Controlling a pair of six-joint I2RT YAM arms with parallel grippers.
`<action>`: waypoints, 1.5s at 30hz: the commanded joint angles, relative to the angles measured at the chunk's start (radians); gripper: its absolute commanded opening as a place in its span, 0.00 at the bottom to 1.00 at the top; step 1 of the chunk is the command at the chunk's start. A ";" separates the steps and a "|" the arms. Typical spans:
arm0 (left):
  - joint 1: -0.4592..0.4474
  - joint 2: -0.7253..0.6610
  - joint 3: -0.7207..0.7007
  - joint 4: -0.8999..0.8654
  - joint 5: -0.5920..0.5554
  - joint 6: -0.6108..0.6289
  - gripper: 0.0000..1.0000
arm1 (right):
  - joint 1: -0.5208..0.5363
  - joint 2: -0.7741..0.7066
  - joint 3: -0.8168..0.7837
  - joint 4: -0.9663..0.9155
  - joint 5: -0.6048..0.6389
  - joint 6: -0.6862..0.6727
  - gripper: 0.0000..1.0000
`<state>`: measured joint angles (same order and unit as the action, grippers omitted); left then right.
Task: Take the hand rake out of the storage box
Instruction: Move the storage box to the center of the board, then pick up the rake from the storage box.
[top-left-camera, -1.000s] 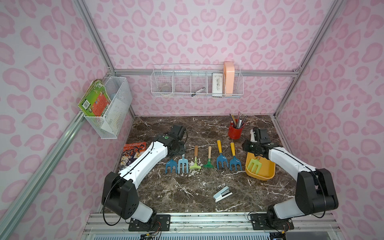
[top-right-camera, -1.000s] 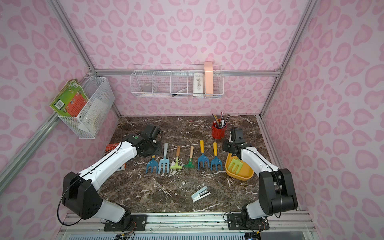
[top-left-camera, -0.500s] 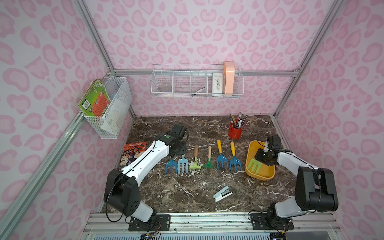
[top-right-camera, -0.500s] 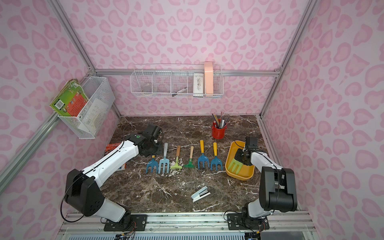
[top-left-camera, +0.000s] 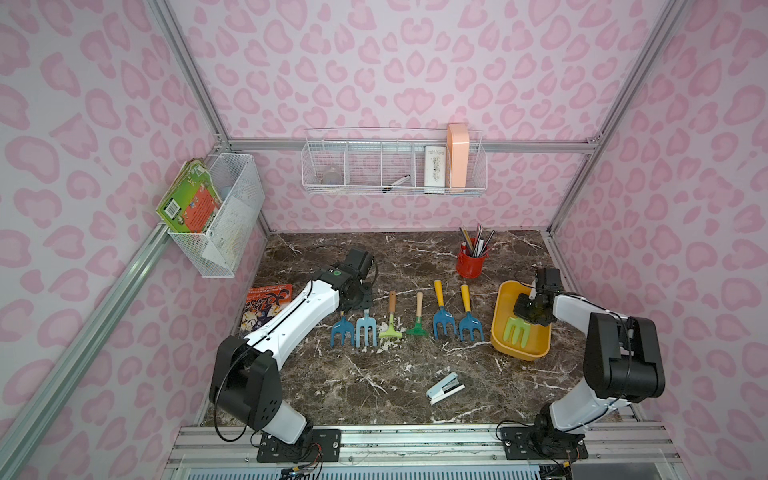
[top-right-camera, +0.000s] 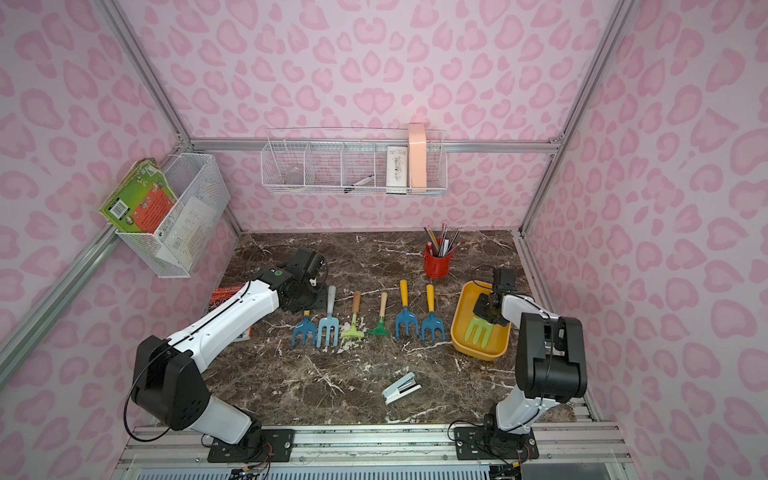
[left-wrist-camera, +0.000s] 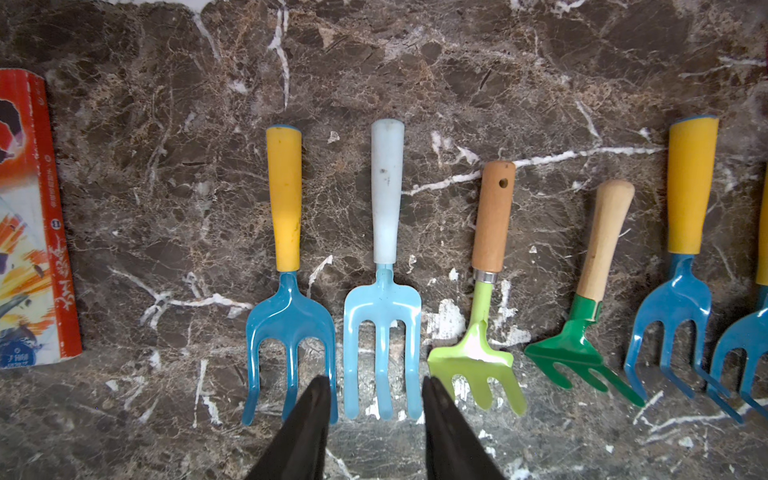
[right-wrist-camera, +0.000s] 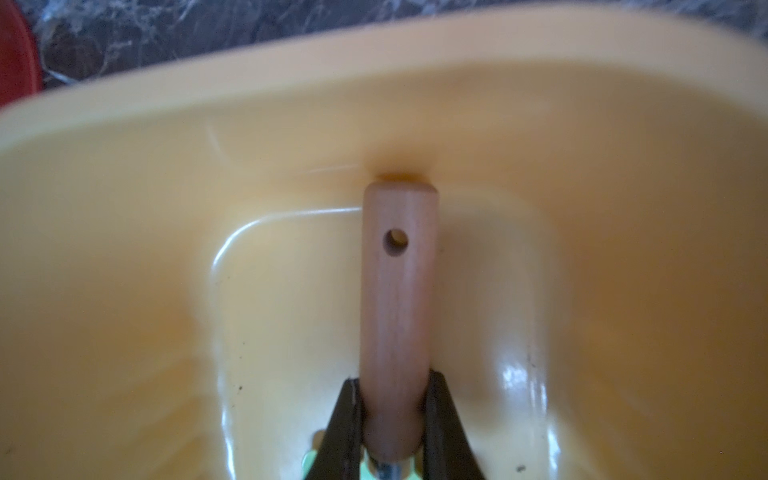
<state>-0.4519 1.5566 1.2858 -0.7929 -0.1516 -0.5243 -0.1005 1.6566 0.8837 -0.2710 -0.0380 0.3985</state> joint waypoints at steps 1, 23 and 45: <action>0.001 0.009 0.013 0.003 -0.005 0.007 0.42 | -0.023 0.000 -0.011 -0.033 0.064 -0.043 0.11; 0.001 0.037 0.091 -0.076 0.033 0.039 0.42 | -0.136 -0.045 0.025 -0.080 0.308 -0.142 0.05; 0.000 0.024 0.087 -0.074 0.015 0.031 0.42 | 0.290 -0.205 0.248 -0.272 0.333 -0.099 0.04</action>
<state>-0.4519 1.5845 1.3674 -0.8471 -0.1261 -0.4950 0.1566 1.4487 1.0904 -0.5091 0.2836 0.2878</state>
